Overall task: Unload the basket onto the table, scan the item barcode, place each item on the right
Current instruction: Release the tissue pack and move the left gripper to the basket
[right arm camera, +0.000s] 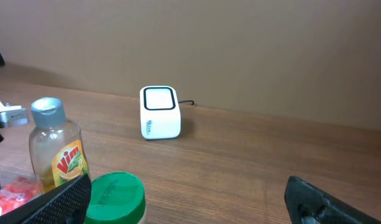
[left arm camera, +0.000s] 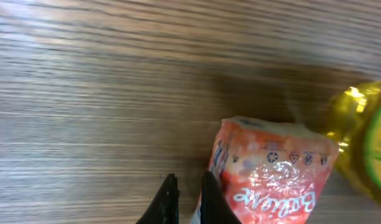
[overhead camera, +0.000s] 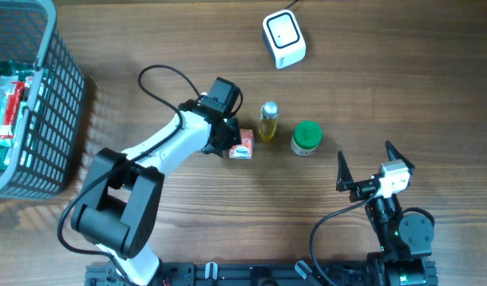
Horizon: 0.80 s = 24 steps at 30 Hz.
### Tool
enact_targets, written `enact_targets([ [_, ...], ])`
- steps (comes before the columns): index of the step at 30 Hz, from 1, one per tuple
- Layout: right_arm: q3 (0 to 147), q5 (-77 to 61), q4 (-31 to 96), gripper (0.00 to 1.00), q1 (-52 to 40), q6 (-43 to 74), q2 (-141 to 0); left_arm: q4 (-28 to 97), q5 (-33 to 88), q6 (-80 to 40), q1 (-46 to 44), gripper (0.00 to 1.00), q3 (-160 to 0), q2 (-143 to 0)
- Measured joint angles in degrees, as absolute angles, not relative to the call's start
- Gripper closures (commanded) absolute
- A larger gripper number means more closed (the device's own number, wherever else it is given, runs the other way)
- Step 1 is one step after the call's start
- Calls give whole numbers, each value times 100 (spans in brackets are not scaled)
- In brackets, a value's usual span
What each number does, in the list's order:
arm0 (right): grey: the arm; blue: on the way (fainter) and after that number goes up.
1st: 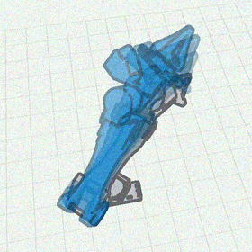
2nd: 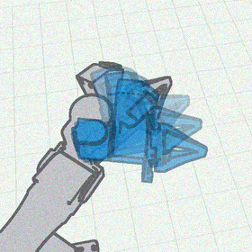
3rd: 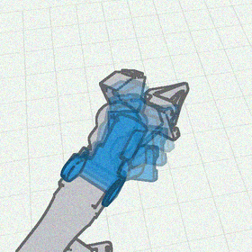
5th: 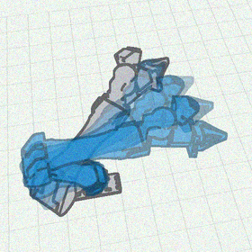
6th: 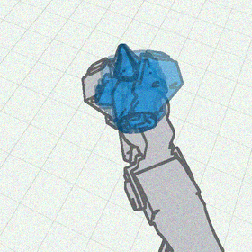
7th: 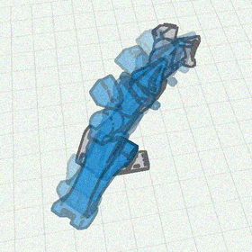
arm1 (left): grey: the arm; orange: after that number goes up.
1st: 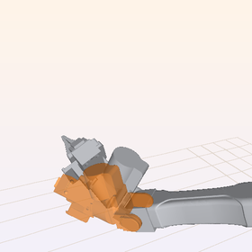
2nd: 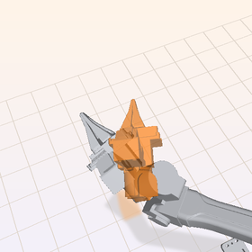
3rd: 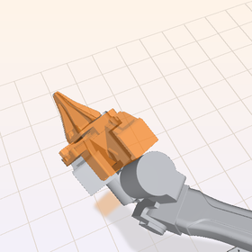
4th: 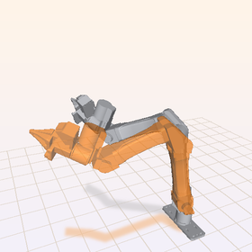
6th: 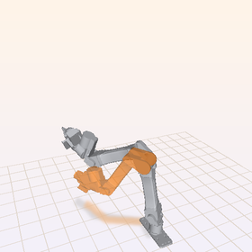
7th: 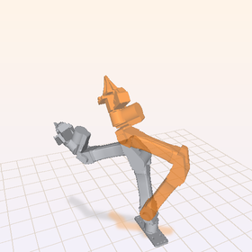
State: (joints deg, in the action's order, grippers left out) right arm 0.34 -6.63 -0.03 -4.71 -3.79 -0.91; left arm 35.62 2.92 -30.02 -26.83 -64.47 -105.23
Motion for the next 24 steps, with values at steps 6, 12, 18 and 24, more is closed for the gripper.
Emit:
enact_targets([
  [6, 34, -663, -5, 0, -471, -379, -91, 4619, -99, -2528, -2405, 84, -7218, -10479],
  [12, 36, -663, -5, 0, -471, -381, -91, 5647, -1068, -1468, -1382, 38, -9583, -10036],
  [18, 34, -663, -5, 0, -471, -379, -91, 5299, -1678, -502, -119, 3, -11614, -9478],
  [24, 34, -663, -3, 0, -471, -379, -91, 5081, -1817, 600, 1330, 0, -12143, -9308],
])
